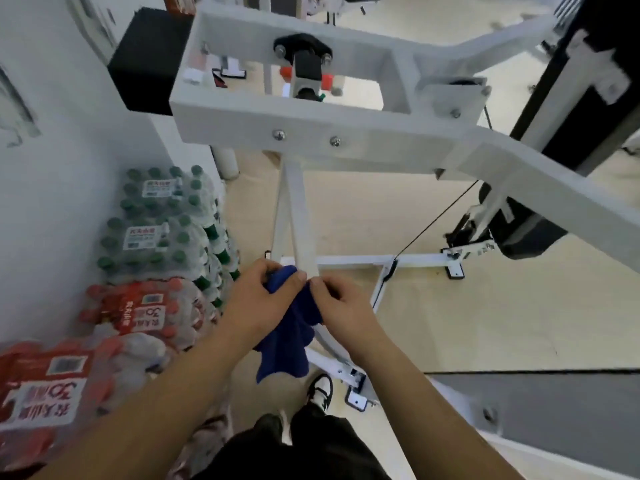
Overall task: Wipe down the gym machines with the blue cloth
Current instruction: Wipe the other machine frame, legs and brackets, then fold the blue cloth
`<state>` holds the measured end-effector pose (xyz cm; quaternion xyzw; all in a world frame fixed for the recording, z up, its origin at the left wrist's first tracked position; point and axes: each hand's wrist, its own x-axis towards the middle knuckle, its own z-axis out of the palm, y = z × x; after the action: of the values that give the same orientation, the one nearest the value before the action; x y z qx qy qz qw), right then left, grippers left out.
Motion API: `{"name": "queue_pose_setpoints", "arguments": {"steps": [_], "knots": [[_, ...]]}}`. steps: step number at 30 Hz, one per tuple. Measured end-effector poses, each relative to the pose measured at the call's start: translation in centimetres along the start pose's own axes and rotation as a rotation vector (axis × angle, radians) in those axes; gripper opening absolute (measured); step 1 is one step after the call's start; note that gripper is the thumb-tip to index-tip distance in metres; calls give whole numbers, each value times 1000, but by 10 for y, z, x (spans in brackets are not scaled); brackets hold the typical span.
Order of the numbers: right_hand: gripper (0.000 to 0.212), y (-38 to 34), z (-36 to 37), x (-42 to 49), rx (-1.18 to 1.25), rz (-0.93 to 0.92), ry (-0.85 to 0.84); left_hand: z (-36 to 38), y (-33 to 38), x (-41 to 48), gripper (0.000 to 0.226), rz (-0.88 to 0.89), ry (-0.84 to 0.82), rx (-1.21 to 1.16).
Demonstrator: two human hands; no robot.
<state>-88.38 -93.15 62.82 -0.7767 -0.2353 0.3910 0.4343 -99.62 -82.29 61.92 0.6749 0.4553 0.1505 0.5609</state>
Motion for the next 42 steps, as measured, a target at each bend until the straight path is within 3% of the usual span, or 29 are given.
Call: {"name": "queue_pose_setpoints", "arguments": {"steps": [4,9,12,14,18,25,31,42], "knots": [[20,37,-9,-59,46,76,62,21,-13,-36,29,1,-167,69],[33,83,-27,-138,116,224,239,48,-31,-95,16,60,-621,129],[43,107,-46,-182,168,265,363,66,-39,-133,41,84,-846,164],[49,125,-59,-213,227,277,434,85,-39,-160,38,103,-873,182],[43,165,-87,-289,288,356,562,136,-46,-227,10,164,-969,248],[48,259,-159,-476,573,324,487,261,-51,-399,21,91,-982,168],[31,340,-221,-583,513,472,1005,343,-51,-482,30,104,-985,289],[24,423,-370,-588,597,478,915,518,-13,-509,33,23,-1035,378]]}}
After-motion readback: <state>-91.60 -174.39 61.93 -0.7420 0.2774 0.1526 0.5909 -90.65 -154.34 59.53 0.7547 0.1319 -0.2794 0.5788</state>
